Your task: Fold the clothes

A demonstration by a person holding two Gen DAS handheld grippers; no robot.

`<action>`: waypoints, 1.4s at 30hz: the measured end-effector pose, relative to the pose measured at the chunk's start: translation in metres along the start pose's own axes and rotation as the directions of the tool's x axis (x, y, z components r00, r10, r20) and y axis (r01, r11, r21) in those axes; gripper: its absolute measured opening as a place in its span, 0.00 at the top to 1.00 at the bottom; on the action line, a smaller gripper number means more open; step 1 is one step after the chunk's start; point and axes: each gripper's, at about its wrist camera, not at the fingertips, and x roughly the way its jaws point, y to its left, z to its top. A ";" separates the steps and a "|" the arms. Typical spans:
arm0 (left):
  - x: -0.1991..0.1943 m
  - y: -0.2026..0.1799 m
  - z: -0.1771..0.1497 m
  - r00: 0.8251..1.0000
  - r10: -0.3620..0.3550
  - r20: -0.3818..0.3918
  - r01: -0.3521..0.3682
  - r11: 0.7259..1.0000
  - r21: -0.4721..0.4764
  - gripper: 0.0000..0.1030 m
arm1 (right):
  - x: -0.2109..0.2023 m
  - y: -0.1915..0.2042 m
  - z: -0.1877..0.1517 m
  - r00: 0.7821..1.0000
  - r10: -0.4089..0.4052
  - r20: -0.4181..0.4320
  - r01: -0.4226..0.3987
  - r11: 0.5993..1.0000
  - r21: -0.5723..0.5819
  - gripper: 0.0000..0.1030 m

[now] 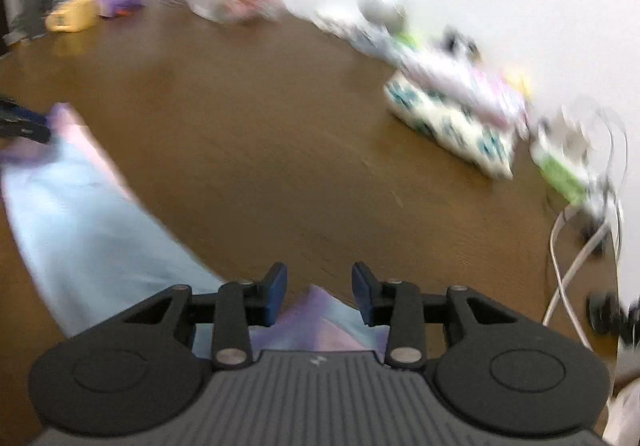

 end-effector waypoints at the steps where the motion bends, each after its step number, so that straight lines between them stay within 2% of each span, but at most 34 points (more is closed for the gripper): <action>1: 0.003 -0.003 0.000 1.000 0.004 -0.006 -0.004 1.000 0.014 0.88 | 0.007 -0.004 -0.001 1.000 0.009 -0.023 -0.009 1.000 0.017 0.64; 2: 0.005 -0.004 0.001 1.000 0.005 -0.008 -0.004 1.000 0.022 0.97 | 0.015 -0.005 -0.002 0.999 0.020 -0.047 -0.018 0.999 0.032 0.68; 3: 0.007 -0.005 0.001 1.000 0.000 -0.004 0.000 1.000 0.022 0.97 | 0.019 -0.005 -0.005 0.998 0.021 -0.059 -0.018 0.999 0.046 0.68; 4: 0.008 -0.005 0.002 1.000 -0.005 0.000 0.005 1.000 0.023 0.98 | 0.019 -0.005 -0.006 0.999 0.007 -0.053 -0.004 0.998 0.060 0.89; 5: 0.009 -0.005 0.002 1.000 -0.010 0.006 0.010 1.000 0.019 0.98 | 0.017 -0.005 -0.008 0.999 -0.002 -0.045 0.005 0.997 0.071 0.96; 10: 0.003 0.005 0.004 0.999 -0.012 0.051 0.014 0.999 -0.031 0.99 | -0.016 -0.002 -0.029 1.000 -0.019 0.007 0.018 0.993 0.115 0.96; 15: 0.005 0.007 0.007 0.998 -0.034 0.052 0.036 0.998 -0.042 0.99 | -0.049 0.002 -0.051 0.998 -0.037 0.059 0.027 0.987 0.159 0.89; 17: 0.005 0.007 0.008 0.998 -0.045 0.051 0.047 0.998 -0.045 0.98 | -0.062 0.003 -0.059 0.996 -0.045 0.080 0.030 0.984 0.177 0.80; 18: 0.006 0.007 0.008 0.997 -0.051 0.050 0.053 0.998 -0.046 0.95 | -0.069 0.004 -0.063 0.995 -0.049 0.090 0.032 0.982 0.186 0.66; 19: 0.006 0.007 0.008 0.997 -0.056 0.050 0.058 0.997 -0.047 0.91 | -0.076 0.004 -0.067 0.994 -0.054 0.100 0.033 0.980 0.194 0.59; 21: 0.007 0.008 0.009 0.997 -0.067 0.049 0.069 0.996 -0.049 0.80 | -0.089 0.006 -0.076 0.991 -0.062 0.120 0.036 0.977 0.212 0.58; 22: 0.007 0.008 0.010 0.996 -0.072 0.048 0.075 0.996 -0.050 0.79 | -0.095 0.006 -0.080 0.989 -0.067 0.130 0.037 0.975 0.221 0.55; 26: 0.010 0.007 0.011 0.994 -0.096 0.042 0.098 0.994 -0.052 0.80 | -0.078 -0.002 -0.056 0.982 -0.132 0.135 0.083 0.945 0.317 0.55; 27: 0.013 0.006 0.012 0.994 -0.106 0.032 0.107 0.993 -0.048 0.87 | -0.068 -0.002 -0.050 0.983 -0.139 0.119 0.092 0.938 0.333 0.55; 28: 0.015 0.004 0.012 0.993 -0.116 0.022 0.116 0.992 -0.043 0.94 | -0.055 -0.001 -0.045 0.985 -0.143 0.098 0.102 0.935 0.341 0.60; 29: 0.017 0.004 0.013 0.992 -0.120 0.024 0.121 0.991 -0.048 0.99 | -0.042 0.000 -0.042 0.987 -0.146 0.073 0.112 0.932 0.345 0.86; 30: 0.016 0.007 0.013 0.992 -0.117 0.044 0.120 0.991 -0.065 1.00 | -0.033 0.000 -0.042 0.987 -0.152 0.048 0.125 0.925 0.359 0.96; 31: 0.015 0.009 0.014 0.992 -0.114 0.063 0.119 0.990 -0.082 1.00 | -0.027 0.000 -0.042 0.985 -0.169 0.038 0.142 0.917 0.374 0.95; 33: 0.011 0.016 0.016 0.987 -0.114 0.110 0.127 0.985 -0.117 1.00 | -0.031 0.001 -0.048 0.971 -0.230 0.069 0.182 0.892 0.414 0.95; 36: 0.008 0.024 0.020 0.983 -0.102 0.153 0.127 0.979 -0.162 1.00 | -0.054 0.003 -0.062 0.933 -0.319 0.166 0.199 0.842 0.501 0.95; 39: 0.010 0.032 0.019 0.986 -0.067 0.150 0.097 0.975 -0.200 1.00 | -0.064 0.008 -0.084 0.913 -0.343 0.223 0.155 0.795 0.587 0.95; 42: 0.012 0.039 0.018 0.989 -0.032 0.146 0.067 0.969 -0.238 1.00 | -0.068 0.009 -0.109 0.891 -0.377 0.254 0.117 0.730 0.673 0.95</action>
